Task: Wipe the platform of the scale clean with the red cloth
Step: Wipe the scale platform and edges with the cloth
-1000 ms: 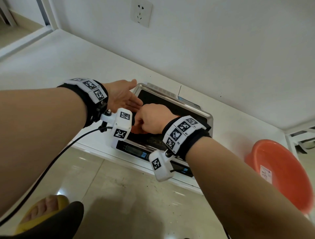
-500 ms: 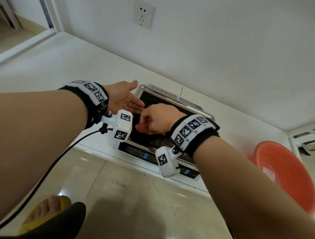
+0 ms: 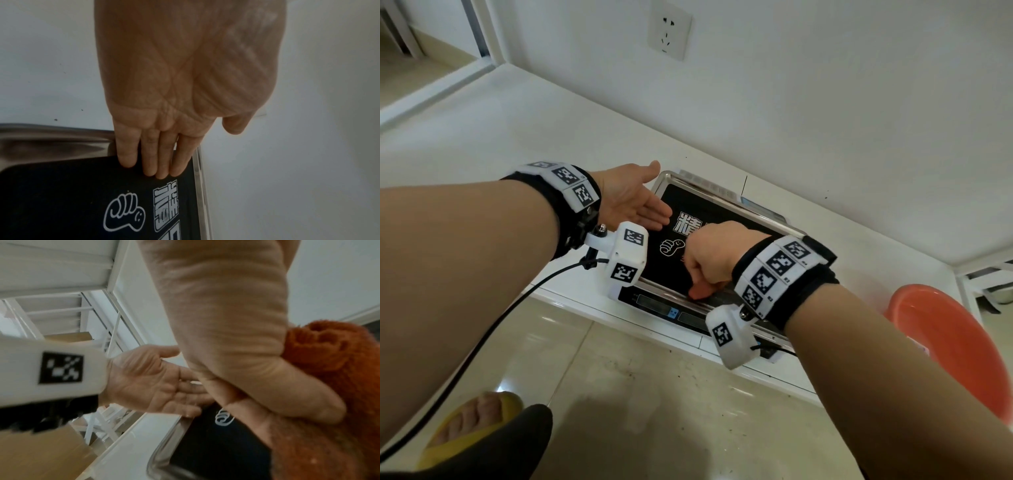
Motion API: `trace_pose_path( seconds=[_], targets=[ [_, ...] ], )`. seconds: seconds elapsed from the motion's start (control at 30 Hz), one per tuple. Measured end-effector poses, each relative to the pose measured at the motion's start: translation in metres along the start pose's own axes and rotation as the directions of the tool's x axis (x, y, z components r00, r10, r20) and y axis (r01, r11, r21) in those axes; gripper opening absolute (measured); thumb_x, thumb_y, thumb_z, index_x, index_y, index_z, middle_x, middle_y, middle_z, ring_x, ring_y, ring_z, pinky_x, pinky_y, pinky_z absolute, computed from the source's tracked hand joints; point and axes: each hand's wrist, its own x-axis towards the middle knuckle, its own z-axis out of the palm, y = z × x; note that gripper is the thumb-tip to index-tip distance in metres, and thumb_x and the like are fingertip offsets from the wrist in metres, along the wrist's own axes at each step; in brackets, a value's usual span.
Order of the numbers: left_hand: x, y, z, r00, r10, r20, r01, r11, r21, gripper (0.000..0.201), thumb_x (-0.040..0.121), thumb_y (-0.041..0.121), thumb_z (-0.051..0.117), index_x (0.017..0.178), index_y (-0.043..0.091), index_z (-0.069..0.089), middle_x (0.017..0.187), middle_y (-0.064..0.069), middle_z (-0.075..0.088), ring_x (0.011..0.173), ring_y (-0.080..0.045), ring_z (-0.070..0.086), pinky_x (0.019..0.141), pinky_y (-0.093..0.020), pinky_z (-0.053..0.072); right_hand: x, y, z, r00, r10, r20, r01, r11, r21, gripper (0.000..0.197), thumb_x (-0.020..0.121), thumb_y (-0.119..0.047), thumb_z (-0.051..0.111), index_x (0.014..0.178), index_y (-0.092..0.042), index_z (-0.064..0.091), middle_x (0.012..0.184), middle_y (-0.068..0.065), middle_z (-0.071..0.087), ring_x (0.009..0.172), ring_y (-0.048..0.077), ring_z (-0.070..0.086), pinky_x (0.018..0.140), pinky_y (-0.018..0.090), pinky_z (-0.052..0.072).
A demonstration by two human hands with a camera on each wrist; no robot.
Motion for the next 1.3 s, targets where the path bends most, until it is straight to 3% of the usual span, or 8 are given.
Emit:
trace_pose_path(
  seconds=[0.17,0.33,0.43,0.6,0.73,0.87,1.03,1.3],
  targets=[
    [0.004,0.0,-0.001,1.0,-0.003,0.009,0.004,1.0,-0.007,0.092,0.09,0.071,0.013,0.142,0.001,0.042,0.145,-0.014,0.046,0.139,-0.025,0.038,0.118,-0.043,0.023,0.006,0.003,-0.003,0.984,0.043,-0.175,-0.012,0.985,0.173,0.03,0.084,-0.058,0.069,0.08,-0.029,0.074,0.075,-0.011,0.07,0.077,0.01,0.066,0.065,0.03,0.054],
    [0.005,-0.001,-0.005,0.999,-0.011,0.036,0.012,1.0,-0.027,0.093,0.087,0.075,0.013,0.136,0.004,0.049,0.134,-0.014,0.057,0.127,-0.028,0.05,0.108,-0.044,0.037,0.022,-0.022,-0.011,0.957,-0.019,-0.289,0.057,0.991,0.123,0.021,0.091,-0.047,0.063,0.093,-0.029,0.074,0.091,-0.01,0.063,0.092,0.017,0.054,0.068,0.032,0.04],
    [0.003,-0.001,-0.006,0.998,-0.027,0.059,0.027,1.0,-0.011,0.095,0.086,0.077,0.012,0.137,0.006,0.049,0.135,-0.014,0.056,0.127,-0.029,0.049,0.108,-0.044,0.036,0.023,-0.032,-0.01,0.956,-0.077,-0.282,0.105,0.991,0.086,0.012,0.093,-0.032,0.063,0.09,-0.021,0.067,0.082,-0.01,0.049,0.092,0.017,0.049,0.071,0.033,0.041],
    [0.002,0.0,-0.002,1.0,-0.006,0.009,0.006,1.0,0.0,0.093,0.089,0.073,0.012,0.142,0.002,0.042,0.142,-0.014,0.049,0.136,-0.025,0.041,0.118,-0.043,0.024,0.017,-0.026,0.003,0.973,-0.145,-0.178,0.155,0.987,0.049,0.017,0.091,-0.039,0.066,0.093,-0.025,0.075,0.092,-0.011,0.067,0.094,0.015,0.06,0.059,0.024,0.035],
    [0.003,-0.001,0.0,1.0,-0.008,-0.008,0.008,1.0,0.011,0.093,0.089,0.073,0.012,0.141,0.002,0.043,0.144,-0.014,0.048,0.137,-0.025,0.04,0.118,-0.043,0.023,-0.002,-0.003,0.016,0.993,-0.106,-0.054,0.109,0.993,0.054,0.012,0.09,-0.036,0.069,0.091,-0.026,0.076,0.092,-0.012,0.069,0.097,0.016,0.062,0.079,0.033,0.054],
    [0.006,0.001,0.006,1.0,-0.004,0.0,0.004,1.0,0.031,0.094,0.089,0.073,0.011,0.142,0.002,0.042,0.145,-0.014,0.047,0.139,-0.025,0.037,0.119,-0.043,0.021,-0.016,0.02,0.025,1.0,-0.018,0.019,0.015,0.99,0.141,0.01,0.084,-0.035,0.077,0.088,-0.026,0.079,0.09,-0.012,0.074,0.092,0.012,0.067,0.083,0.033,0.058],
    [0.013,0.004,0.02,1.0,-0.008,0.026,0.006,0.998,0.061,0.093,0.089,0.073,0.012,0.142,0.003,0.041,0.139,-0.015,0.052,0.132,-0.028,0.044,0.116,-0.045,0.027,-0.023,0.055,0.023,0.993,0.1,-0.056,-0.062,0.878,0.474,0.019,0.085,-0.008,0.072,0.088,-0.025,0.079,0.083,-0.012,0.078,0.081,0.002,0.073,0.084,0.032,0.062],
    [0.016,0.005,0.027,0.999,-0.002,0.038,0.001,1.0,0.025,0.091,0.089,0.073,0.015,0.143,0.004,0.04,0.139,-0.016,0.051,0.125,-0.029,0.049,0.1,-0.039,0.043,0.002,0.05,0.013,0.979,0.119,-0.165,-0.004,0.824,0.566,0.028,0.087,0.006,0.063,0.095,-0.018,0.076,0.091,-0.003,0.078,0.087,0.011,0.075,0.086,0.038,0.062]
  ],
)
